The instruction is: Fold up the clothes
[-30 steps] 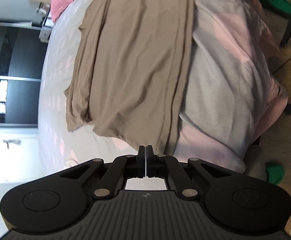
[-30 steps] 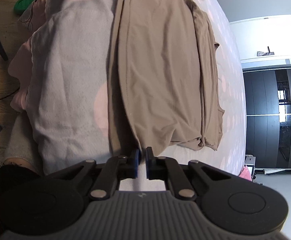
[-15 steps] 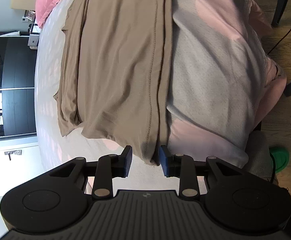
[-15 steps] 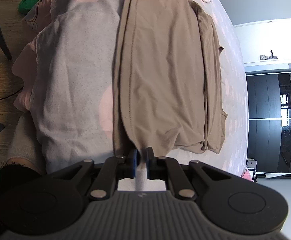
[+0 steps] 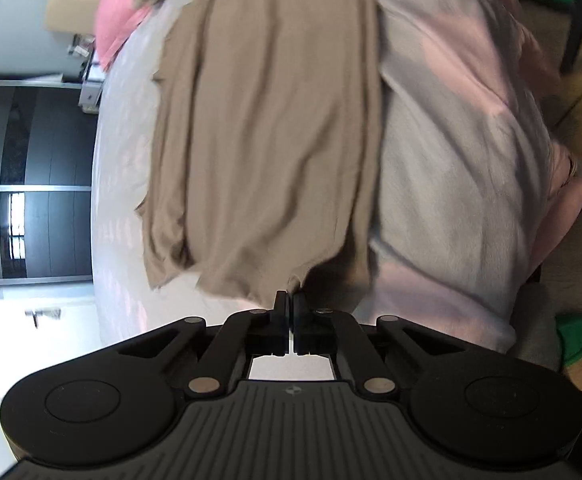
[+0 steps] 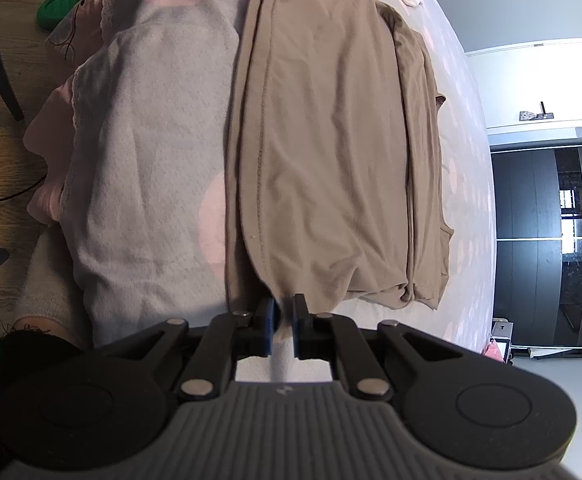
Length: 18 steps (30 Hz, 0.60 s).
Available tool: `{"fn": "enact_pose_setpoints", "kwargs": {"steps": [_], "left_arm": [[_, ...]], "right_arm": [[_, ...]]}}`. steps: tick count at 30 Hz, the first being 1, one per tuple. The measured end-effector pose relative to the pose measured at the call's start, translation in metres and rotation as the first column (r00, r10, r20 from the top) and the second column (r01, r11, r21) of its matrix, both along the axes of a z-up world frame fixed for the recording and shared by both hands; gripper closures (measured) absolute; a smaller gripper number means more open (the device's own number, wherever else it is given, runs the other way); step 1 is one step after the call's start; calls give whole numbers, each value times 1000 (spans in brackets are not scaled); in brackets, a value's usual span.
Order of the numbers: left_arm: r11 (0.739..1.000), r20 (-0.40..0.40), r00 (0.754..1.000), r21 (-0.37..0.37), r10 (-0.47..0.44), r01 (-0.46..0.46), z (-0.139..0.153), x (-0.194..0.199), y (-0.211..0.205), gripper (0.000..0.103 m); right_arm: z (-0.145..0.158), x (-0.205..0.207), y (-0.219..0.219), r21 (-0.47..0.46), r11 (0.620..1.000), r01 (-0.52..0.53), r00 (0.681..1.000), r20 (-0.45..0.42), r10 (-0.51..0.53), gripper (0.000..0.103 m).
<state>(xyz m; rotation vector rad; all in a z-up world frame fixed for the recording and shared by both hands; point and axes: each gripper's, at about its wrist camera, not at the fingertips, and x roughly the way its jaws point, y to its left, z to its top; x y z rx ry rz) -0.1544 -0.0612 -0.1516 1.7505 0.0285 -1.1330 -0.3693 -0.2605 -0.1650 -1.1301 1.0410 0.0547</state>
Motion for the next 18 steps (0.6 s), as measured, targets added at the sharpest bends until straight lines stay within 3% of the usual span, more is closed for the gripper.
{"fn": "enact_pose_setpoints", "kwargs": {"steps": [3, 6, 10, 14, 18], "left_arm": [[999, -12, 1000, 39, 17, -16, 6, 2, 10, 103], [995, -26, 999, 101, -23, 25, -2, -3, 17, 103], [991, 1, 999, 124, -53, 53, -17, 1, 18, 103], [992, -8, 999, 116, -50, 50, -17, 5, 18, 103], [999, -24, 1000, 43, -12, 13, -7, 7, 14, 103]], "right_arm": [[-1, -2, 1, -2, 1000, -7, 1000, -10, 7, 96], [0, -3, 0, 0, 1000, -6, 1000, -14, 6, 100], [0, -3, 0, 6, 1000, 2, 1000, -26, -2, 100], [8, -11, 4, 37, 999, -36, 999, -18, 36, 102], [16, -11, -1, 39, 999, -6, 1000, 26, 5, 103]]}}
